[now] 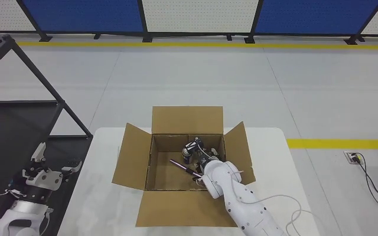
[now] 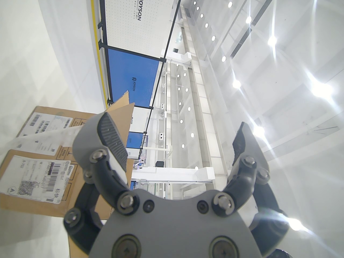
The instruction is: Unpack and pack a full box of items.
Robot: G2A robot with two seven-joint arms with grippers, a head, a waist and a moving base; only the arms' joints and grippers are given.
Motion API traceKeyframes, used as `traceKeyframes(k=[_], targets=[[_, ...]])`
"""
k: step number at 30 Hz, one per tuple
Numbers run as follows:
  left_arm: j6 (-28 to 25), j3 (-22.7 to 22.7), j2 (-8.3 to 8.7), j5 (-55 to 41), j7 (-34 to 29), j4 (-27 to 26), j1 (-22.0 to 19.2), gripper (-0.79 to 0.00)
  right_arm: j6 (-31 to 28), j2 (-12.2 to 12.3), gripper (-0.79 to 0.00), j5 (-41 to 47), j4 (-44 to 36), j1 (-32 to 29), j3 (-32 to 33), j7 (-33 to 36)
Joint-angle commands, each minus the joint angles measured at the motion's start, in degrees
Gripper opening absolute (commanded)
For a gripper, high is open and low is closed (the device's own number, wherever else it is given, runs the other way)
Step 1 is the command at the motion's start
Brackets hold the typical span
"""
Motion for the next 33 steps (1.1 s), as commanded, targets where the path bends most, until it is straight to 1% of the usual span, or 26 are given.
traceKeyframes(k=[1, 4, 5, 7, 10, 12, 13, 15, 19, 23, 28, 30, 33], targets=[[0.0, 0.0, 0.00, 0.0, 0.0, 0.0, 0.0, 0.000, -0.1, 0.0, -0.049, -0.3, -0.3, -0.1, 0.1, 0.1], [0.0, 0.0, 0.00, 0.0, 0.0, 0.0, 0.0, 0.000, 0.2, -0.2, -0.028, -0.6, -0.5, -0.3, 0.4, 0.2], [0.0, 0.0, 0.00, 0.0, 0.0, 0.0, 0.0, 0.000, 0.6, -0.3, -0.009, -0.6, -0.6, -0.4, 0.5, 0.0], [0.0, 0.0, 0.00, 0.0, 0.0, 0.0, 0.0, 0.000, 0.9, -0.4, -0.009, -0.6, -0.7, -0.5, 0.6, -0.3], [0.0, 0.0, 0.00, 0.0, 0.0, 0.0, 0.0, 0.000, 1.0, -0.6, -0.028, -0.7, -0.8, -0.5, 0.8, -0.3], [0.0, 0.0, 0.00, 0.0, 0.0, 0.0, 0.0, 0.000, 0.9, -0.7, -0.049, -0.9, -0.9, -0.5, 0.9, -0.3], [0.0, 0.0, 0.00, 0.0, 0.0, 0.0, 0.0, 0.000, 0.9, -0.7, -0.077, -1.0, -0.9, -0.5, 1.0, -0.3], [0.0, 0.0, 0.00, 0.0, 0.0, 0.0, 0.0, 0.000, 1.1, -0.8, -0.095, -1.1, -1.1, -0.7, 1.1, -0.6], [0.0, 0.0, 0.00, 0.0, 0.0, 0.0, 0.0, 0.000, 1.1, -0.9, -0.099, -1.6, -1.9, -1.2, 1.6, -0.9], [0.0, 0.0, 0.00, 0.0, 0.0, 0.0, 0.0, 0.000, 0.8, -0.9, -0.074, -2.4, -2.8, -1.8, 2.2, -0.6], [0.0, 0.0, 0.00, 0.0, 0.0, 0.0, 0.0, 0.000, 0.4, -0.9, -0.086, -2.9, -3.4, -2.5, 2.8, -0.6], [0.0, 0.0, 0.00, 0.0, 0.0, 0.0, 0.0, 0.000, 0.4, -1.0, -0.105, -3.1, -3.7, -2.7, 3.1, -0.9], [0.0, 0.0, 0.00, 0.0, 0.0, 0.0, 0.0, 0.000, 0.3, -1.0, -0.105, -3.5, -4.1, -3.0, 3.5, -1.0]])
